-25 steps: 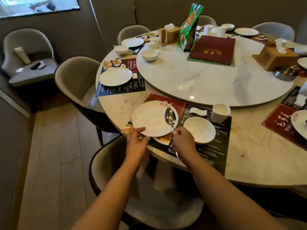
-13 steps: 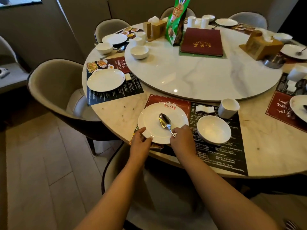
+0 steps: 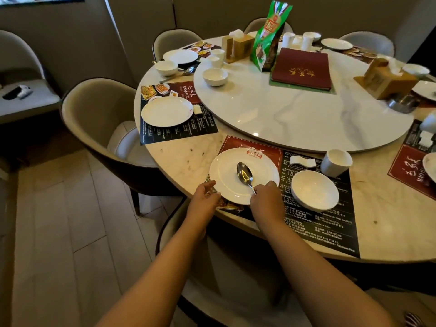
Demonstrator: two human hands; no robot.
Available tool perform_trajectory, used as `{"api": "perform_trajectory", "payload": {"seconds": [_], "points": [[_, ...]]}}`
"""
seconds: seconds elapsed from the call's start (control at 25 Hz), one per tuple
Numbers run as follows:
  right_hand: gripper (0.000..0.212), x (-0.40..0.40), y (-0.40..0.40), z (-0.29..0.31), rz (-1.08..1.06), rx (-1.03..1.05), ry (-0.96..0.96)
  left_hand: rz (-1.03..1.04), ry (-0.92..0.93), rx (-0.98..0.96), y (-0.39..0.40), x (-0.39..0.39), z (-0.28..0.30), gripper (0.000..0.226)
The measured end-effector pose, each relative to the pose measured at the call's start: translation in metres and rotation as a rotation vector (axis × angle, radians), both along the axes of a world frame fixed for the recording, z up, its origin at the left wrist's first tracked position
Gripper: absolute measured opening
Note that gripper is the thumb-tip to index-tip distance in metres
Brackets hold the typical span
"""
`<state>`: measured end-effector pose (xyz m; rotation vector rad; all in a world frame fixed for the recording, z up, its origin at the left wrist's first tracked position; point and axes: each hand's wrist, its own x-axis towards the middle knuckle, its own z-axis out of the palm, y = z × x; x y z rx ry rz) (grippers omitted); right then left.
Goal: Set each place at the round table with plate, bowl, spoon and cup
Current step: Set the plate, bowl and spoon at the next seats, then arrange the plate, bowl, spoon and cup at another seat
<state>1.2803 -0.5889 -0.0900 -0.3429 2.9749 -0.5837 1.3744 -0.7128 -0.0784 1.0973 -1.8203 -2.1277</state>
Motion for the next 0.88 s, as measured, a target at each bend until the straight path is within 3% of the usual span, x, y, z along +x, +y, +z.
{"api": "perform_trajectory", "payload": {"seconds": [0.12, 0.36, 0.6, 0.88], "points": [[0.027, 0.007, -0.01, 0.012, 0.015, 0.016, 0.059, 0.04, 0.018, 0.008, -0.018, 0.004, 0.005, 0.028], [0.026, 0.016, -0.108, 0.026, 0.115, -0.31, -0.014, 0.097, 0.058, 0.0, -0.102, -0.005, 0.012, 0.028], [0.021, 0.014, -0.233, 0.028, -0.029, -0.466, -0.102, 0.038, 0.055, -0.026, -0.224, -0.013, 0.015, 0.023], [0.022, -0.018, -0.324, 0.026, -0.176, -0.571, -0.152, -0.037, 0.052, -0.067, -0.343, -0.042, 0.015, 0.023]]}}
